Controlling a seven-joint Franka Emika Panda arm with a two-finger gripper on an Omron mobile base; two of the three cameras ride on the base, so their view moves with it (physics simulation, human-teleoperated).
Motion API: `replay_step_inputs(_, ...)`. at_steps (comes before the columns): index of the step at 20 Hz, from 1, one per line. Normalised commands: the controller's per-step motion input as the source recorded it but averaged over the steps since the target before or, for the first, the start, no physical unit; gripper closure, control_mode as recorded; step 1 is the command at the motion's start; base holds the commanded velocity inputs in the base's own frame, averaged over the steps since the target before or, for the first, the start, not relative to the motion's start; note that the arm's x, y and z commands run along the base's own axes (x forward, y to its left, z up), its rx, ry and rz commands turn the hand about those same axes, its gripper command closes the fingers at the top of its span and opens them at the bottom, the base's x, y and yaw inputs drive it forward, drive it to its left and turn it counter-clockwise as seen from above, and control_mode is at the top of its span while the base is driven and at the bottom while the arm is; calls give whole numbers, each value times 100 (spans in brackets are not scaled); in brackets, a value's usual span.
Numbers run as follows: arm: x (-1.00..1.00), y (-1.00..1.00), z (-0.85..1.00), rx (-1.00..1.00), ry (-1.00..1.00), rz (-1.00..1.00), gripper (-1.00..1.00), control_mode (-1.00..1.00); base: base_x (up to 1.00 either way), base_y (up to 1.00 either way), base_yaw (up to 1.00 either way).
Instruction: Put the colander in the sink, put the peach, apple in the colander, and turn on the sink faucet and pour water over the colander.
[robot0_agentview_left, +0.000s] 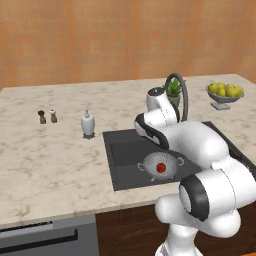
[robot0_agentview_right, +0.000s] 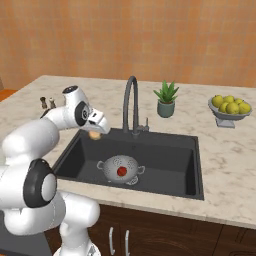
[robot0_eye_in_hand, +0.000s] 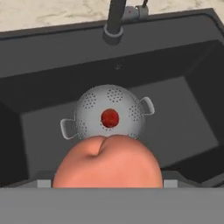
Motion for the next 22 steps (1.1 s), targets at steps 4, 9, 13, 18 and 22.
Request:
replay_step_inputs(4, -6, -18, -36, -8, 14, -20, 100, -100, 0, 0, 0)
replay_step_inputs(9, 0, 22, -44, -15, 8, -18, 100, -100, 0, 0, 0)
replay_step_inputs(13, 0, 3, -62, -11, 11, -7, 100, -100, 0, 0, 0)
replay_step_inputs(18, 0, -25, -65, -3, 5, -1, 100, -100, 0, 0, 0)
replay_step_inputs(22, 16, -33, -57, 0, 0, 0, 100, -100, 0, 0, 0)
